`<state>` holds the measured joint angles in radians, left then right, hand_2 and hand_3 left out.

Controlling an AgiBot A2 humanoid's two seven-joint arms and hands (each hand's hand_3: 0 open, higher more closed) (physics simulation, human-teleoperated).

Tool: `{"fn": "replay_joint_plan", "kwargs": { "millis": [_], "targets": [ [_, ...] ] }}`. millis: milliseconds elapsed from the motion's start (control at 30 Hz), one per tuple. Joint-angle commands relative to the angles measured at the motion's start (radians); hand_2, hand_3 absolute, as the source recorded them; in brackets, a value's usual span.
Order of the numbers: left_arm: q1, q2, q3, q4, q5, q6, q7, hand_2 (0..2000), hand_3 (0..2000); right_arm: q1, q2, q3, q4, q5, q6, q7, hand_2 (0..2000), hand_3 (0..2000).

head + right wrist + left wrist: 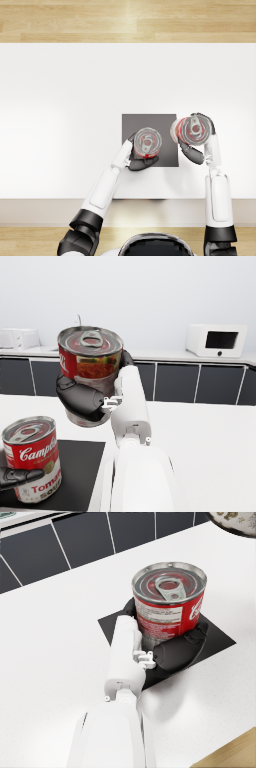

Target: Pick up the red can on the left and place it in the middle, then pick up the red can on the right and place it on top of the can in the middle

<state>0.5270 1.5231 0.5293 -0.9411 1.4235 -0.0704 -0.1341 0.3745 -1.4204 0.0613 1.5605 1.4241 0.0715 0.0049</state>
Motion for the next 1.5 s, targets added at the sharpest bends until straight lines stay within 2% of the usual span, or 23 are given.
{"fn": "replay_joint_plan", "kwargs": {
  "millis": [33, 67, 133, 200, 267, 367, 467, 500, 567, 667, 900, 1400, 1500],
  "targets": [
    [0.001, 0.002, 0.002, -0.005, 0.0, -0.001, -0.009, 0, 213, 0.03, -0.006, 0.01, 0.003, 0.0, 0.0, 0.0, 2000, 1520],
    [-0.014, -0.004, -0.003, -0.036, 0.0, 0.006, -0.014, 0, 0, 0.04, -0.01, 0.019, -0.005, 0.0, 0.001, 0.0, 2000, 1520],
    [-0.052, -0.023, -0.018, -0.14, 0.0, 0.027, -0.007, 0, 0, 0.064, -0.018, 0.043, -0.009, 0.0, 0.001, -0.001, 2000, 1520],
    [-0.096, -0.044, -0.062, -0.259, 0.0, 0.048, 0.051, 0, 0, 0.091, -0.029, 0.07, 0.003, 0.0, 0.004, -0.001, 2000, 1520],
    [-0.155, -0.066, -0.178, -0.41, 0.001, 0.059, 0.091, 0, 0, 0.12, -0.042, 0.095, 0.012, 0.0, 0.008, -0.001, 2000, 1520],
    [-0.208, -0.073, -0.342, -0.535, 0.0, 0.062, 0.119, 0, 0, 0.144, -0.056, 0.129, 0.012, 0.0, 0.019, -0.006, 2000, 1520],
    [-0.243, -0.072, -0.47, -0.591, 0.0, 0.067, 0.128, 0, 0, 0.165, -0.073, 0.191, 0.018, 0.0, -0.059, -0.177, 2000, 1520],
    [-0.253, -0.072, -0.494, -0.597, 0.0, 0.068, 0.13, 0, 0, 0.169, -0.077, 0.211, 0.02, 0.0, -0.077, -0.218, 2000, 1520],
    [-0.28, -0.072, -0.527, -0.615, -0.001, 0.069, 0.132, 0, 0, 0.181, -0.088, 0.236, 0.014, 0.0, -0.095, -0.269, 2000, 1520],
    [-0.302, -0.07, -0.557, -0.631, -0.001, 0.07, 0.133, 0, 0, 0.193, -0.1, 0.246, -0.014, 0.0, -0.102, -0.301, 2000, 1520],
    [-0.31, -0.066, -0.572, -0.623, -0.001, 0.07, 0.134, 0, 0, 0.202, -0.118, 0.284, -0.091, 0.0, -0.107, -0.32, 2000, 1520],
    [-0.338, -0.057, -0.572, -0.623, -0.001, 0.07, 0.134, 0, 0, 0.154, -0.118, 0.313, -0.152, 0.0, -0.159, -0.311, 2000, 1520],
    [-0.347, -0.055, -0.573, -0.62, 0.0, 0.07, 0.134, 0, 0, 0.146, -0.118, 0.315, -0.124, -0.001, -0.206, -0.301, 2000, 1520]
  ]
}}
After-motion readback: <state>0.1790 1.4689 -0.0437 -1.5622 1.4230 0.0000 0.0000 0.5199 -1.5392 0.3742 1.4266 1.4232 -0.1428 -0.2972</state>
